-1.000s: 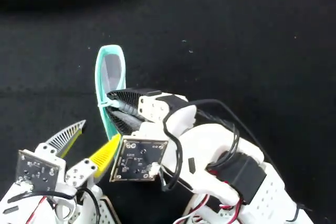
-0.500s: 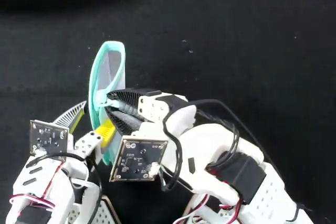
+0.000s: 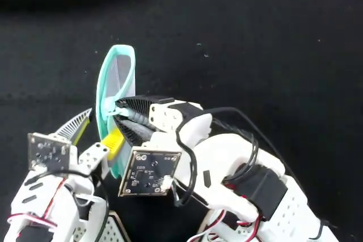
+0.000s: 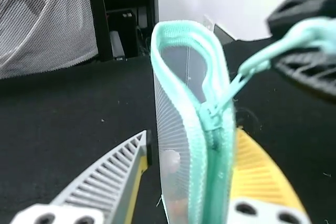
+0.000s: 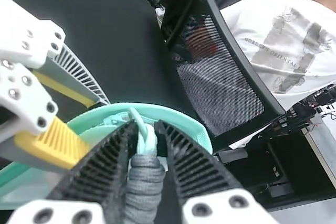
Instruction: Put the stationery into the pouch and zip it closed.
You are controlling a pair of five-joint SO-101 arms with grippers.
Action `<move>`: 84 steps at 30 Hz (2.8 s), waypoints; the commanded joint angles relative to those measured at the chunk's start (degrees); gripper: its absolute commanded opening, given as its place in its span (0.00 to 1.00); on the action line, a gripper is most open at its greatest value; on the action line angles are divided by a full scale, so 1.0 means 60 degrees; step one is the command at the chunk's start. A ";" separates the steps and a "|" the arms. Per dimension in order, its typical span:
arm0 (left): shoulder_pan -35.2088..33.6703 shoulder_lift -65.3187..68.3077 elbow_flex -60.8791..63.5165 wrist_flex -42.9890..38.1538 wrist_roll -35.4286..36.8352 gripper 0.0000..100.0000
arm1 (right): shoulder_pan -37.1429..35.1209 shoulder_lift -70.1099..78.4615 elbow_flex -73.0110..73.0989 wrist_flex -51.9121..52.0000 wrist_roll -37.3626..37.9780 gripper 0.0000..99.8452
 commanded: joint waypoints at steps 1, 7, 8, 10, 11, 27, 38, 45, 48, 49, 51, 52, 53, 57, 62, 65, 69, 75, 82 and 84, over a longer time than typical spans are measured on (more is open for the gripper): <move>0.0007 -0.0059 -0.0418 -0.0220 0.0073 0.12 | -0.0103 -0.0007 -0.0227 -0.0117 0.0073 0.01; 0.0256 -0.0059 -0.0403 -0.0234 -0.0557 0.03 | -0.0147 -0.0007 -0.0051 -0.0176 0.0073 0.01; 0.0330 -0.0059 -0.0403 -0.0234 -0.0557 0.03 | -0.0161 -0.0007 -0.0022 -0.0176 0.0073 0.01; 0.0432 -0.0059 -0.0403 -0.0220 -0.0571 0.03 | -0.0161 -0.0007 -0.0037 -0.0176 0.0073 0.01; 0.0418 -0.0059 -0.0403 -0.0220 -0.0571 0.03 | -0.0161 -0.0007 -0.0066 -0.0176 0.0073 0.01; 0.0418 -0.0059 -0.0403 0.0000 -0.0586 0.03 | 0.0147 0.0007 0.1048 -0.2564 -0.0952 0.01; 0.0418 -0.0059 -0.0403 0.0000 -0.0586 0.03 | 0.1465 0.0125 0.2220 -0.5040 -0.2037 0.01; 0.0418 -0.0059 -0.0286 0.0059 -0.0601 0.03 | 0.2681 0.0916 0.2220 -0.5934 -0.2828 0.01; 0.0418 -0.0059 -0.0286 0.0059 -0.0601 0.03 | 0.3370 0.1341 0.2205 -0.6520 -0.3282 0.01; 0.0418 -0.0059 -0.0286 0.0059 -0.0601 0.03 | 0.3560 0.1487 0.2205 -0.6696 -0.3429 0.01; 0.0418 -0.0059 -0.0286 0.0059 -0.0601 0.03 | 0.3868 0.1766 0.2205 -0.7004 -0.3692 0.01; 0.0432 -0.0059 -0.0286 0.0059 -0.0601 0.03 | 0.3971 0.1912 0.2205 -0.7136 -0.3795 0.01; 0.0432 -0.0059 -0.0286 0.0059 -0.0601 0.03 | 0.4044 0.2044 0.2205 -0.7223 -0.3853 0.01; 0.0432 -0.0059 -0.0286 0.0059 -0.0601 0.03 | 0.4088 0.2615 0.2205 -0.7560 -0.3824 0.01; 0.0432 -0.0059 -0.0286 0.0059 -0.0601 0.03 | 0.4747 0.3568 0.2190 -0.8381 -0.3839 0.01; 0.0432 -0.0059 -0.0286 0.0059 -0.0601 0.03 | 0.5333 0.4315 0.1883 -0.8645 -0.4044 0.01; 0.0432 -0.0059 -0.0286 0.0059 -0.0601 0.03 | 0.6300 0.5473 0.1048 -0.8630 -0.5128 0.01; 0.0432 -0.0059 -0.0286 0.0059 -0.0601 0.03 | 0.7106 0.7319 -0.0037 -0.8630 -0.5861 0.01; 0.0374 -0.0059 -0.0286 0.0059 -0.0601 0.03 | 0.7150 0.7875 -0.0344 -0.8615 -0.5846 0.01; 0.0374 -0.0059 -0.0286 0.0059 -0.0601 0.03 | 0.7150 0.7875 -0.0330 -0.8615 -0.5846 0.01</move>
